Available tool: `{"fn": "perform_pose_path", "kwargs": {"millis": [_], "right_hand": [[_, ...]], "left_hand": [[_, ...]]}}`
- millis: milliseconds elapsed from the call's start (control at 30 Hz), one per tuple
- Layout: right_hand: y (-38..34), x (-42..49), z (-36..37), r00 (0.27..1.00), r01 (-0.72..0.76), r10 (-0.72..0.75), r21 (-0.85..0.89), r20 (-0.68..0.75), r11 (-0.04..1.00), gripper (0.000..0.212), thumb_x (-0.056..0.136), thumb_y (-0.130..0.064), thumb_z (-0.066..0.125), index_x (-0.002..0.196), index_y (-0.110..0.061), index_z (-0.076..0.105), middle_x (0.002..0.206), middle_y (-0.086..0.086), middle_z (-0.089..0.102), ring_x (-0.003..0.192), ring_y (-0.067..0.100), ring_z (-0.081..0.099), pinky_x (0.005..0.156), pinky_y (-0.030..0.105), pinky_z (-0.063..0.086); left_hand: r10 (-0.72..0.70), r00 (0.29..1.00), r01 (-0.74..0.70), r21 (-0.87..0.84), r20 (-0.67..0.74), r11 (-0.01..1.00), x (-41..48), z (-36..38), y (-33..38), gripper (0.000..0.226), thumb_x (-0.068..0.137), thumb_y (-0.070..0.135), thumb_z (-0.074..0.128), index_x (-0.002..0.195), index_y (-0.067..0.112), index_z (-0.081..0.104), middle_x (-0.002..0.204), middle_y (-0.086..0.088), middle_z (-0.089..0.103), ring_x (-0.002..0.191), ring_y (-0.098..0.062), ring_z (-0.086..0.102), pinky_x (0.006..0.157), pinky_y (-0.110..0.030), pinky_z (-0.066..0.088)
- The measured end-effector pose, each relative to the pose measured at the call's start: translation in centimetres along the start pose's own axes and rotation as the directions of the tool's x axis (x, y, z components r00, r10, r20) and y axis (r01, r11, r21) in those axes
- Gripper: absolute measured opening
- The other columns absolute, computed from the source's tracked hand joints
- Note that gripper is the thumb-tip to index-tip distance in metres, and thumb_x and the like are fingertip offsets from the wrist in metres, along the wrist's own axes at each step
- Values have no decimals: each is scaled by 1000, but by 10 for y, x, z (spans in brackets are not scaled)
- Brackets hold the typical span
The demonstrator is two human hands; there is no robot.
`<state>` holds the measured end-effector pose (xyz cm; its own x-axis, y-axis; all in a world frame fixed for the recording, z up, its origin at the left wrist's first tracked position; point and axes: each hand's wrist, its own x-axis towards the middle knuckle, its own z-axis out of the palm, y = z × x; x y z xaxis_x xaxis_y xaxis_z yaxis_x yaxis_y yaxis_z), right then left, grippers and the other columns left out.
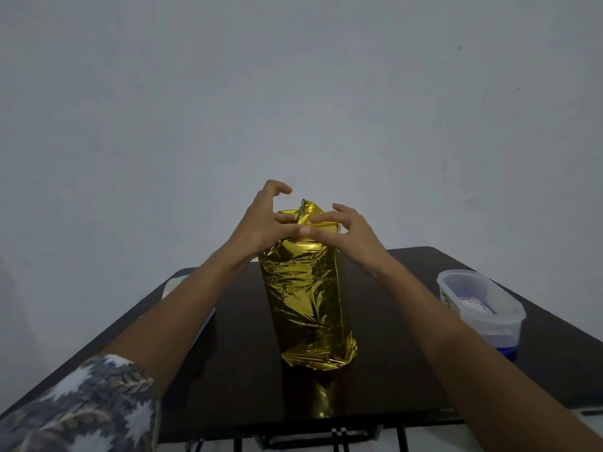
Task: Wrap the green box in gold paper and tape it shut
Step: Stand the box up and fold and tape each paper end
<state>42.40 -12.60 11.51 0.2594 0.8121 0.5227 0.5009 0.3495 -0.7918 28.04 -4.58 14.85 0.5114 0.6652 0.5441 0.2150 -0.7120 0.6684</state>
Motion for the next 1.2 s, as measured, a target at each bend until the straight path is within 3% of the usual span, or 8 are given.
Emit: {"fn": "perform_pose_path", "kwargs": {"millis": [100,167,333,500,567,667,833,1200], "right_hand": [[-3,2,-7,992,-21,24,-26,126,999,39,78,-34,72,114,-18,68,133,2,50,117,10,50,84,11,38],[-11,1,-10,978,-47,52,-33,203,998,42,80,-31,71,118,-17,65,125,1,56,96,-2,51,69,3,38],[-16,6,-9,959,-114,137,-102,250,988,63,75,-40,74,131,-20,55,142,4,46,123,13,43,89,23,31],[-26,4,-10,940,-143,190,-180,283,973,65,79,-36,71,138,-23,47,145,2,40,127,18,40,82,23,32],[-27,3,-14,934,-162,211,-184,287,969,61,83,-32,68,139,-24,45,141,2,41,110,12,41,63,15,34],[-28,-1,-16,933,-186,227,-166,278,968,62,85,-28,66,142,-24,41,145,4,37,104,8,35,51,7,30],[-31,-4,-13,939,-181,223,-177,263,968,66,84,-30,68,143,-24,39,148,4,34,129,20,35,82,24,30],[-33,-8,-13,937,-196,237,-175,258,965,68,83,-32,68,143,-25,38,149,7,32,133,24,33,84,27,30]], "left_hand": [[-4,1000,4,0,-20,1000,-1,1,0,71,75,10,77,131,21,34,147,-5,30,115,-25,57,82,-32,54],[-3,1000,3,-1,-30,1000,-2,0,-1,69,76,10,76,130,21,35,147,-5,30,116,-26,57,79,-28,53],[-8,998,8,2,-56,1000,-5,-1,-1,69,77,12,75,132,21,34,147,-6,31,116,-27,57,87,-34,52],[-20,998,20,1,-63,1000,-8,0,0,67,78,15,75,132,20,36,144,-2,35,115,-25,56,85,-31,50],[-73,994,60,-149,-86,987,-6,-2,0,53,84,18,70,128,18,41,139,-2,40,112,-22,56,81,-32,55],[-229,971,157,-539,-69,827,-3,-9,9,29,93,20,57,119,8,51,128,-12,53,107,-25,62,75,-37,59],[-147,987,107,-437,-60,893,-3,-23,27,12,84,17,67,91,7,68,105,-10,67,96,-20,67,67,-25,58],[-82,996,75,-218,-25,973,-8,-17,30,5,78,11,72,82,14,73,73,1,71,67,-11,64,62,-24,56]]}}
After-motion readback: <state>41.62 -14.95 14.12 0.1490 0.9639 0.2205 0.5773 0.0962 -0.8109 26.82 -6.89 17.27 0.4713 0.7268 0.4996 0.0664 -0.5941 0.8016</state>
